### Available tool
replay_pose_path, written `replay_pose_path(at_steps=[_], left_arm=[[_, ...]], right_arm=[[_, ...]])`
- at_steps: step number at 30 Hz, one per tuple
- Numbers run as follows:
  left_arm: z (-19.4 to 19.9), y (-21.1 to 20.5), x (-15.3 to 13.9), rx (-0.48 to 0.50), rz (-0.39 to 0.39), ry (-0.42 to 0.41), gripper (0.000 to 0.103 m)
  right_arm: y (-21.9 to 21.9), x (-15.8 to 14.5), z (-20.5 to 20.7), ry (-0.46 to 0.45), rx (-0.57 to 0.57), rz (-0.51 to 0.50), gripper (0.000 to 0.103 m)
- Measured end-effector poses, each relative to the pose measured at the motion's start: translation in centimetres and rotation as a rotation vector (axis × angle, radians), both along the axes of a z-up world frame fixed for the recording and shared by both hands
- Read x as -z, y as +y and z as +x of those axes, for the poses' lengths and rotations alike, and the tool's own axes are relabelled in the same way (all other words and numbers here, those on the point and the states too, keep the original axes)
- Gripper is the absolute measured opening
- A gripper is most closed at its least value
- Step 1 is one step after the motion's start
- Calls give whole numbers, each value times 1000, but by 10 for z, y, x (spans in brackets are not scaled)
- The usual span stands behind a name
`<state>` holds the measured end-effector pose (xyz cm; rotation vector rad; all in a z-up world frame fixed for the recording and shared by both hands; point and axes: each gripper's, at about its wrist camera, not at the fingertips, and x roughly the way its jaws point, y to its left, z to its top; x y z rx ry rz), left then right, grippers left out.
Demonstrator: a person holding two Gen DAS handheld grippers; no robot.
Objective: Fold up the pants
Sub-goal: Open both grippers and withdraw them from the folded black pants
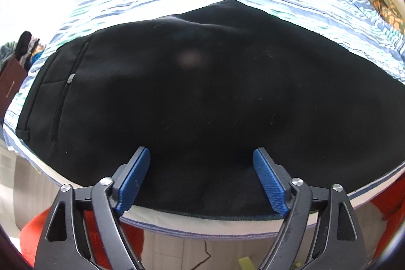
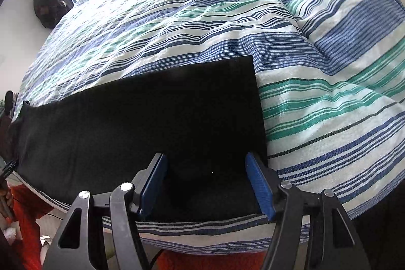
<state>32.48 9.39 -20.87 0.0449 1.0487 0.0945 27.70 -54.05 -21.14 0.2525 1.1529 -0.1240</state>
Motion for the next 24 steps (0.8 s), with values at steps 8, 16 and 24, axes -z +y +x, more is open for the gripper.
replay_pose_path(at_steps=[8,16,24], left_arm=[[5,-24,-47,-19,3,-52,86],[34,-135,-79,239,-27,-21,89],[80,-228,-64,377,-116,81,89]], right_arm=[[5,2,3,12,-18,-11,78],[5,1,4,12,-26,-2,79],[6,1,4,12,-26,-7,79]])
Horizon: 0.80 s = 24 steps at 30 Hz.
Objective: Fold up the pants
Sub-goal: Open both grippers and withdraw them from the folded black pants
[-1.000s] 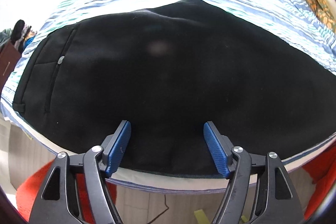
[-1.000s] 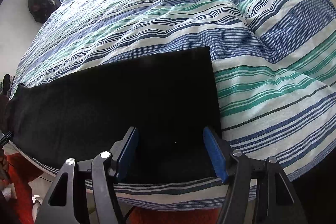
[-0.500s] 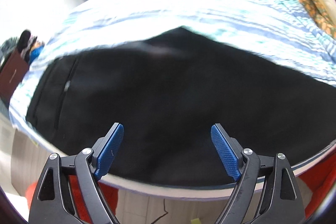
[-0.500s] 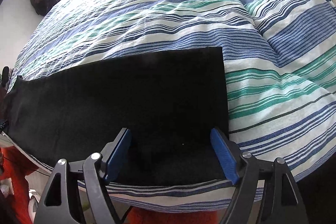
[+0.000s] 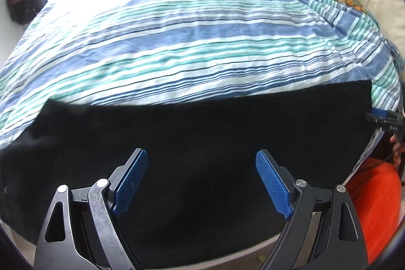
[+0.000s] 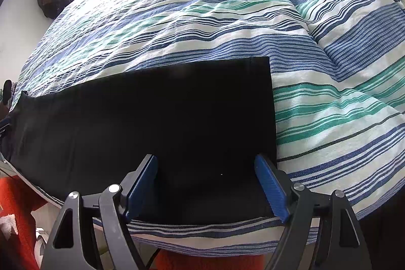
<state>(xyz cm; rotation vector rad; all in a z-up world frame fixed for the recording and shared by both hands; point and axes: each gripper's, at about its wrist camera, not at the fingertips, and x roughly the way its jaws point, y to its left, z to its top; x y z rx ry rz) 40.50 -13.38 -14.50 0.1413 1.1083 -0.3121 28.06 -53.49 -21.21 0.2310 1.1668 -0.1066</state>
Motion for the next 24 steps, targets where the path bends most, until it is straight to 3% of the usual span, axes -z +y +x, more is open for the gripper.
replay_pose_path(at_steps=[7,12,15,24], left_arm=[[16,-69,-2,57,-21,-16,89],[29,-101,28,74,87,2,89],[14,-101,45,92,135,2,89],[-68,-83,49,175,77,-9,90]], right_arm=[[1,0,1,2,-7,-2,81],[1,0,1,1,-8,3,81],[2,0,0,0,-13,0,81],[2,0,-2,-3,-22,-2,81]])
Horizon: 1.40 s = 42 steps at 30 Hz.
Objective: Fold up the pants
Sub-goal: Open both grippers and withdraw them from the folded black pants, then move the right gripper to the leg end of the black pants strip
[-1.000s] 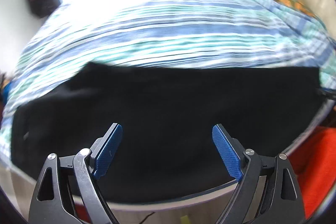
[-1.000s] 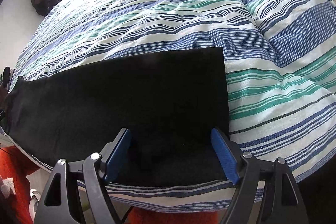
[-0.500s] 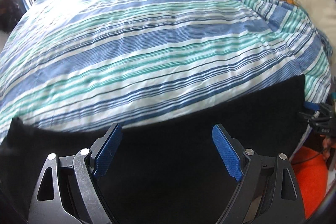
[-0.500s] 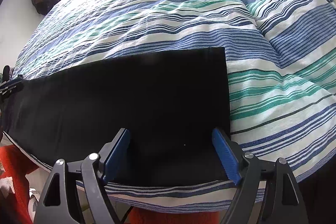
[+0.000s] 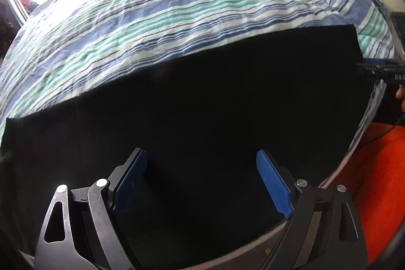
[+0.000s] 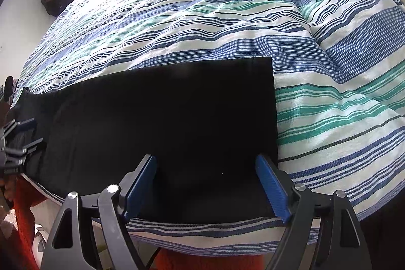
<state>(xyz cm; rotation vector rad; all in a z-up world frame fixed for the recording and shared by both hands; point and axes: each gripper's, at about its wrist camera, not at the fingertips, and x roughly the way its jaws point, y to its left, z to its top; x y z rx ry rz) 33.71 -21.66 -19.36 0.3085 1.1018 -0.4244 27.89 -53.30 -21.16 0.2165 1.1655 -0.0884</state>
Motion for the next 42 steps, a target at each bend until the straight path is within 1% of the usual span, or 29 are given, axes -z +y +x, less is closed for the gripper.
replay_pose_path(at_steps=[3,5,11,18,25,30,36,37,38,39,40,41,42], left_arm=[[-14,1,2,-11,3,-22,90],[-21,1,0,-21,-8,-18,90],[-34,-3,1,-6,7,-35,90],[-33,-12,13,-5,48,-46,94],[-29,-15,17,-4,48,-51,96],[-27,-24,21,-5,53,-50,96],[-26,-24,22,-5,56,-48,97],[-25,-25,22,-5,58,-45,97],[-26,-22,22,-5,58,-42,97],[-25,-23,22,-4,59,-39,97],[-24,-23,23,-3,59,-36,97],[-24,-23,23,-4,58,-35,97],[-24,-23,24,-6,57,-37,97]], right_arm=[[0,0,0,1,-1,-2,81],[1,0,0,1,-1,-4,81],[0,0,0,1,-2,-4,81],[0,0,0,4,-6,-6,81],[1,1,0,7,-11,-7,81],[2,1,0,7,-14,-12,82],[3,-1,0,0,-11,-12,82],[1,-6,-3,-30,2,9,82],[-7,-15,-9,-98,25,88,80],[-24,-26,-19,-206,72,244,78],[-48,-34,-31,-309,158,395,78],[-69,-38,-42,-366,254,474,78],[-89,-41,-53,-405,341,515,78]])
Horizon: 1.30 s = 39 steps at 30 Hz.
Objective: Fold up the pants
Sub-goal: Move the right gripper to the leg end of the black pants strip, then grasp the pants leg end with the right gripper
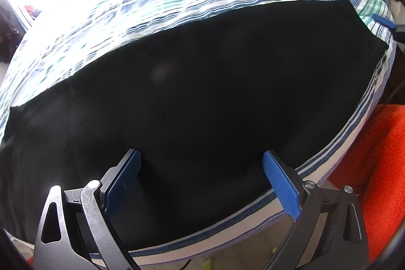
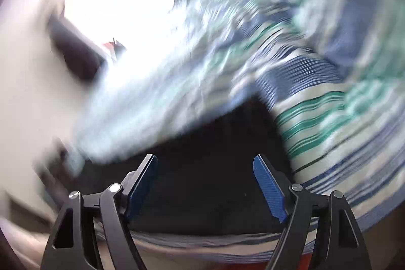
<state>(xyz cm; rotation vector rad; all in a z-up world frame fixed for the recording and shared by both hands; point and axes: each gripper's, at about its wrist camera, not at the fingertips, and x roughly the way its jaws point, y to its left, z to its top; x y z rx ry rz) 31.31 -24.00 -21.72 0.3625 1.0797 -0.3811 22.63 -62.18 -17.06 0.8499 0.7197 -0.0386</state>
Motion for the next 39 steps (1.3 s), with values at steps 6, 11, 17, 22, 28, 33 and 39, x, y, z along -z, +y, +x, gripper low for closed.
replay_pose_path(at_steps=[6,11,17,22,28,33,39], left_arm=[[1,1,2,-1,0,1,97],[3,1,2,-2,0,5,97],[5,1,2,-3,1,3,97],[5,1,3,-5,5,1,98],[5,2,3,-6,6,3,98],[5,1,3,-11,10,-1,99],[5,1,4,-9,11,-1,99]], right_arm=[[-30,19,-9,104,-55,88,78],[-24,38,-10,174,-88,92,78],[-21,54,-3,203,-173,165,78],[-7,63,9,277,-291,171,79],[-3,72,21,232,-365,334,79],[7,77,25,257,-336,288,75],[13,82,29,250,-318,286,20]])
